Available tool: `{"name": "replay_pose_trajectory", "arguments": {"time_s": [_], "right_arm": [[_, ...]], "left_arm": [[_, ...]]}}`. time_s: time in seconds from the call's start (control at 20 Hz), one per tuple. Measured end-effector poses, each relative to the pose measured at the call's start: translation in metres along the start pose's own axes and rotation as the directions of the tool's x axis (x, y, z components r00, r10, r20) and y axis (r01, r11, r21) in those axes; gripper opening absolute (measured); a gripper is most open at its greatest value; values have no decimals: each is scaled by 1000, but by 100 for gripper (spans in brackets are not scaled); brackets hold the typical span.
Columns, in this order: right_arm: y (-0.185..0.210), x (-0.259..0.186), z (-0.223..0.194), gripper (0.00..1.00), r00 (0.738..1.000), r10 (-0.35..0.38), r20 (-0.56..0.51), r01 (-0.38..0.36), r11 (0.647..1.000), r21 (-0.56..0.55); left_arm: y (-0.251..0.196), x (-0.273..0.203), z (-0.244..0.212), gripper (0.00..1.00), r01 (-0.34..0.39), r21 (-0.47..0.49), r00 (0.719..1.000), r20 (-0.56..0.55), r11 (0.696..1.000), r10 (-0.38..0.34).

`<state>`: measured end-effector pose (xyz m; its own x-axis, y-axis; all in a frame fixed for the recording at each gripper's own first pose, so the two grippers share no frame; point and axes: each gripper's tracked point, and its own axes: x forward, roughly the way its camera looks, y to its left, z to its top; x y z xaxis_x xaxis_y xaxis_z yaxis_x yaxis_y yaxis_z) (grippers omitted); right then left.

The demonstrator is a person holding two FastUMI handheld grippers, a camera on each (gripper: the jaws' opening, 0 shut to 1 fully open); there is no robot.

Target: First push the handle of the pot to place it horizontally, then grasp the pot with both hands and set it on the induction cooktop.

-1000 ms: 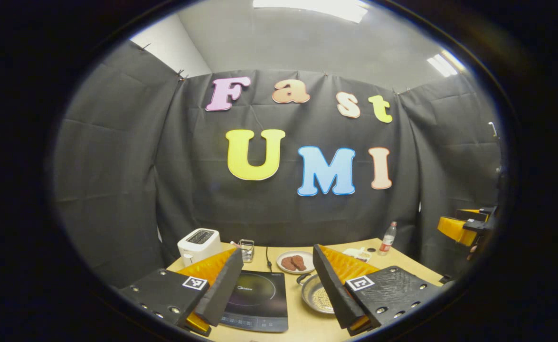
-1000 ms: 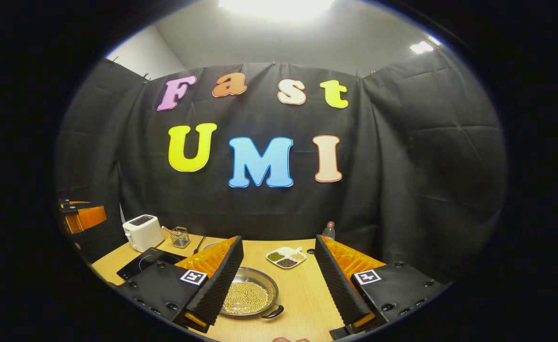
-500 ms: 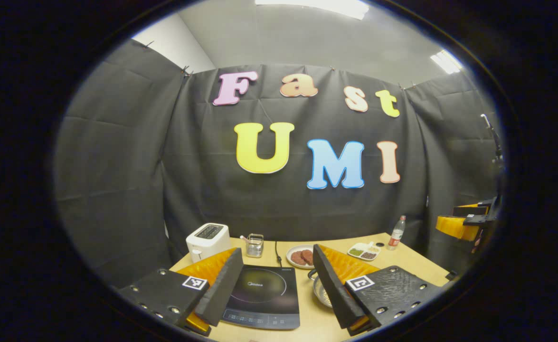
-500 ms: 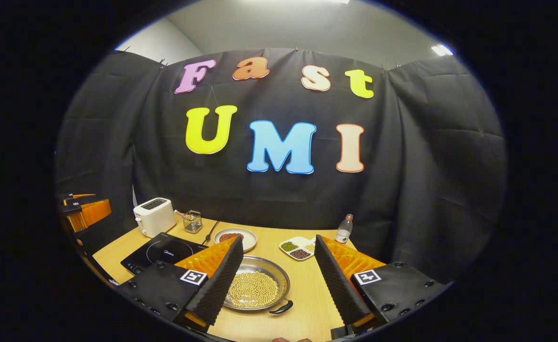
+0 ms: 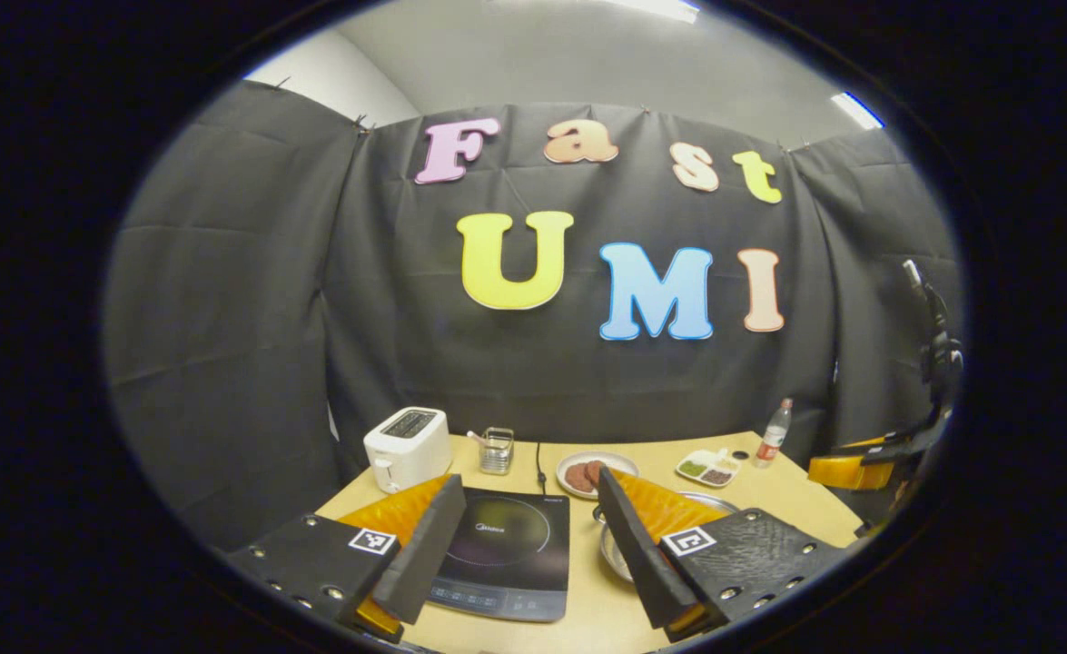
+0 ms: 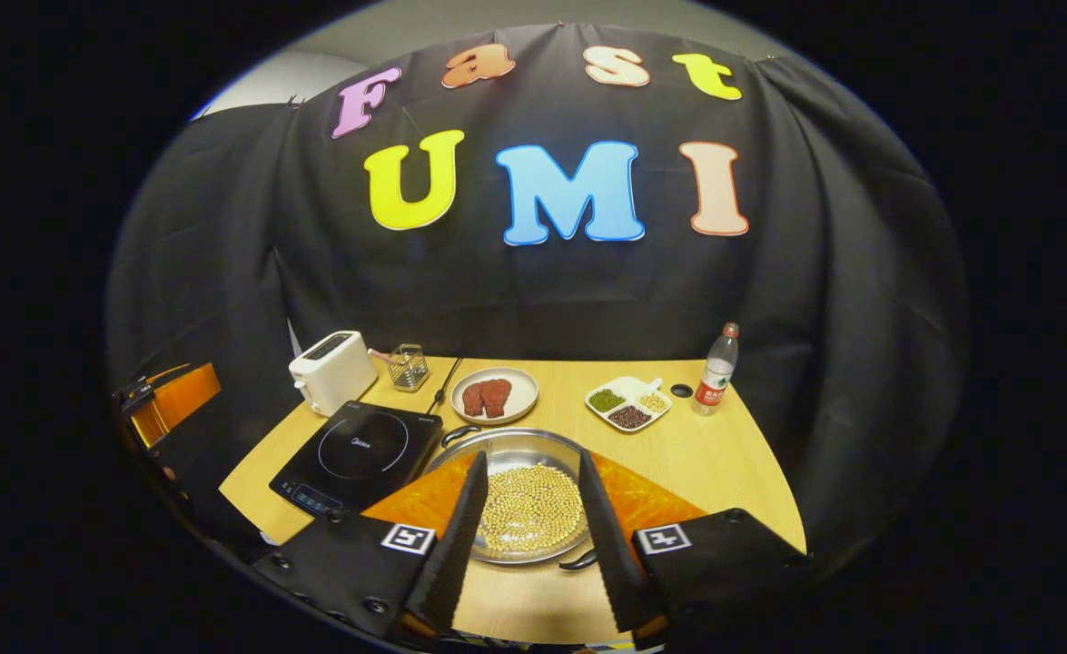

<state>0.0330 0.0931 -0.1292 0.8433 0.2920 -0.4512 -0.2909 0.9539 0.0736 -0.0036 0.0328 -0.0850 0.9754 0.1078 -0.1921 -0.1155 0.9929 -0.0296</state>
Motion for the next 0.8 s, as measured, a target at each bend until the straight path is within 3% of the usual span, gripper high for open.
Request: {"name": "replay_pose_trajectory", "arguments": {"time_s": [0.05, 0.1, 0.2, 0.25, 0.4, 0.45, 0.6, 0.8], "right_arm": [[0, 4, -11, 48, 999, 10, -32, -10, 1000, -5], [-2, 9, -22, 46, 997, 21, -68, -22, 1000, -8], [-3, 17, -44, 27, 990, 33, -135, -33, 999, 1], [-2, 19, -55, 10, 986, 46, -163, -46, 999, 5], [7, 27, -83, 10, 967, 102, -234, -98, 995, 30], [12, 27, -90, 2, 958, 129, -258, -122, 992, 42], [19, 23, -119, 2, 929, 187, -318, -174, 982, 71], [14, 30, -152, 2, 897, 200, -394, -169, 979, 112]], "left_arm": [[-6, 0, 0, 88, 3, 0, 1000, -3, 1000, -3], [-13, 1, 1, 90, 13, 3, 1000, -3, 1000, -13], [-23, 4, -2, 88, 25, 19, 999, -22, 1000, -25], [-26, 5, -4, 88, 28, 29, 999, -32, 999, -27], [-34, 7, -8, 90, 33, 43, 998, -50, 999, -31], [-37, 7, -9, 88, 35, 45, 998, -56, 998, -33], [-41, 9, -16, 90, 34, 54, 997, -74, 998, -30], [-43, 6, -29, 88, 29, 56, 994, -105, 998, -23]]}}
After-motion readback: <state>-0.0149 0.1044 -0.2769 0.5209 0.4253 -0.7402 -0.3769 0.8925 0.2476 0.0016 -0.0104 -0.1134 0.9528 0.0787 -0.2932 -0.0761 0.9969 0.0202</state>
